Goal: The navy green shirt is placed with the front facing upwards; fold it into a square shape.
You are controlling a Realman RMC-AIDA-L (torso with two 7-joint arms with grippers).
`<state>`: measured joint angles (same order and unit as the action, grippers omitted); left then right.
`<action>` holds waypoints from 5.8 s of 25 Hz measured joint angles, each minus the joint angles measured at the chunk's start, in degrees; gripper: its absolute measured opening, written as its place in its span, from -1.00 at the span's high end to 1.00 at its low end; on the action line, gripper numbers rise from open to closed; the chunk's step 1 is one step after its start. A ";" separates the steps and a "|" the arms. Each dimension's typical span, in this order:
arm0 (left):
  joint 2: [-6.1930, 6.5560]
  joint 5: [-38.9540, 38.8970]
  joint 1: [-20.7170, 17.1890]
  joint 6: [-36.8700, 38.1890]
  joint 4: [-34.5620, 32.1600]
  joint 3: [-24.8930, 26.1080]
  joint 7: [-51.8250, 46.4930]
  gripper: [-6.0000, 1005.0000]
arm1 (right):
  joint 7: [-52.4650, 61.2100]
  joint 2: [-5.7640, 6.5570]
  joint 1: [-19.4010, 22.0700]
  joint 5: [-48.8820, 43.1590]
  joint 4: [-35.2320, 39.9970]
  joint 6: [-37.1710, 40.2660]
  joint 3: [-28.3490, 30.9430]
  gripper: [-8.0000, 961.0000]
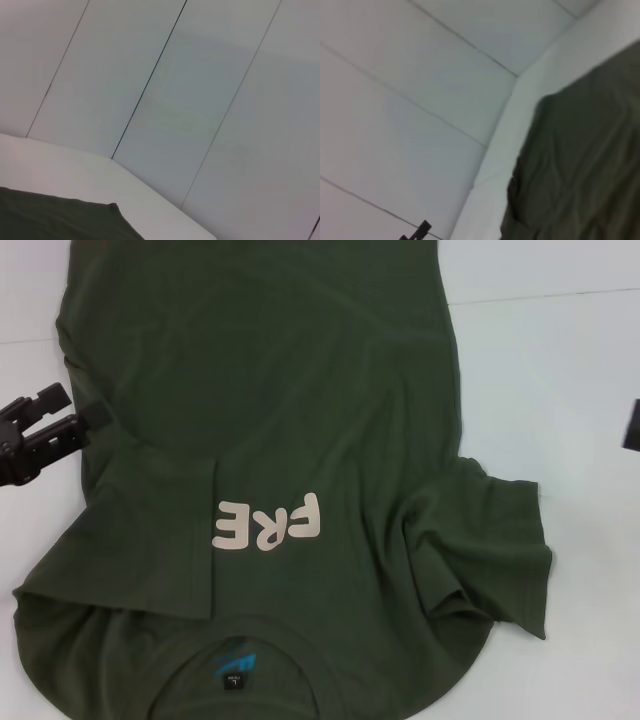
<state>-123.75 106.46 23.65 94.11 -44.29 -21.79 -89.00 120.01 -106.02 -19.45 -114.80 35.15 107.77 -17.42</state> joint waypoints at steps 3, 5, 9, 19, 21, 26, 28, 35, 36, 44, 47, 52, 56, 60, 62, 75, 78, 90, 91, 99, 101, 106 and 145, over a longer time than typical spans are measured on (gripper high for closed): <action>0.00 -0.02 0.15 -0.14 0.00 -0.17 0.23 -0.81 | 5.79 1.10 1.06 -3.17 1.70 0.55 0.05 -0.96; 0.00 -0.02 0.20 -0.16 0.00 -0.20 0.44 -0.81 | 6.77 1.20 1.16 -4.41 1.86 0.58 0.15 -0.96; 0.00 0.02 0.29 -0.17 0.30 -0.21 0.75 -0.81 | 8.69 0.89 1.29 -9.71 1.51 0.47 0.08 -0.96; 0.20 0.51 1.01 -1.31 1.23 -0.79 1.81 -0.80 | 10.64 -0.69 1.34 -18.14 0.95 -4.29 0.38 -0.96; 0.29 0.53 1.09 -1.42 1.87 -0.80 2.53 -0.80 | 10.64 -0.89 1.15 -18.21 0.25 -5.18 0.40 -0.96; 0.35 0.59 1.20 -1.50 2.26 -0.80 2.84 -0.80 | 10.56 -1.73 0.06 -18.33 -0.87 -7.65 -0.21 -0.96; 0.35 0.63 1.18 -1.54 2.28 -0.80 2.87 -0.80 | 10.67 -2.03 -0.31 -18.37 -0.88 -8.61 -0.67 -0.96; 0.43 0.83 1.12 -1.75 2.81 -0.80 3.05 -0.80 | 12.29 -2.16 -1.33 -18.42 -0.88 -9.93 -1.46 -0.96; 0.45 0.85 1.12 -1.89 2.82 -0.80 3.05 -0.80 | 12.70 -2.17 -1.53 -18.43 -0.88 -10.06 -1.91 -0.96; 0.44 0.94 1.13 -2.27 2.97 -0.80 3.54 -0.80 | 13.77 -2.77 -2.57 -18.45 -0.68 -11.70 -5.34 -0.96; 0.44 0.94 1.14 -2.28 2.99 -0.80 3.57 -0.80 | 13.86 -2.86 -2.93 -18.47 -0.65 -11.99 -5.91 -0.96; 0.44 0.95 1.13 -2.31 2.99 -0.72 3.57 -0.80 | 14.37 -2.89 -3.24 -19.44 -0.43 -13.14 -6.36 -0.96; 0.44 0.93 1.13 -2.35 2.99 -0.70 3.57 -0.80 | 14.30 -3.19 -3.57 -19.59 -0.45 -14.36 -6.40 -0.96; 0.49 0.73 1.13 -2.36 2.99 -0.46 3.57 -0.80 | 14.05 -3.61 -3.84 -19.66 -0.42 -15.17 -6.44 -0.96; 0.50 0.68 1.15 -2.40 2.99 -0.46 3.57 -0.80 | 14.00 -3.75 -4.00 -19.70 -0.43 -15.58 -6.69 -0.96; 0.53 0.41 1.35 -3.19 2.98 -0.66 3.76 -0.80 | 14.17 -4.83 -4.94 -19.77 -0.88 -18.06 -7.99 -0.96; 0.53 0.41 1.51 -3.22 2.98 -0.53 3.81 -0.80 | 14.18 -5.19 -5.35 -19.77 -0.88 -18.33 -8.21 -0.96; 0.62 0.41 1.70 -3.87 2.98 -0.41 3.84 -0.80 | 14.33 -5.56 -4.96 -19.84 -0.88 -18.84 -8.97 -0.96; 0.62 0.41 1.72 -3.87 2.98 -0.38 3.84 -0.80 | 14.34 -5.56 -4.93 -19.85 -0.88 -18.85 -8.99 -0.96; 0.62 0.41 1.84 -3.94 2.98 -0.58 3.84 -0.80 | 14.43 -5.73 -5.17 -19.86 -0.88 -18.49 -9.59 -0.96; 0.63 0.41 1.84 -3.98 3.14 -0.44 3.84 -0.80 | 14.49 -5.73 -5.24 -19.86 -0.88 -18.46 -9.45 -0.96; 0.93 0.39 1.97 -4.21 4.14 -0.29 4.14 -0.80 | 14.56 -5.73 -5.33 -19.48 -0.88 -18.55 -8.77 -0.96; 1.06 0.33 2.54 -4.83 5.70 -0.37 4.57 -0.80 | 14.54 -6.11 -4.31 -18.03 -0.97 -17.64 -7.99 -0.96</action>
<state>-122.69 106.79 26.19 89.28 -38.60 -22.16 -84.43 134.55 -112.13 -23.76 -132.83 34.18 90.13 -25.41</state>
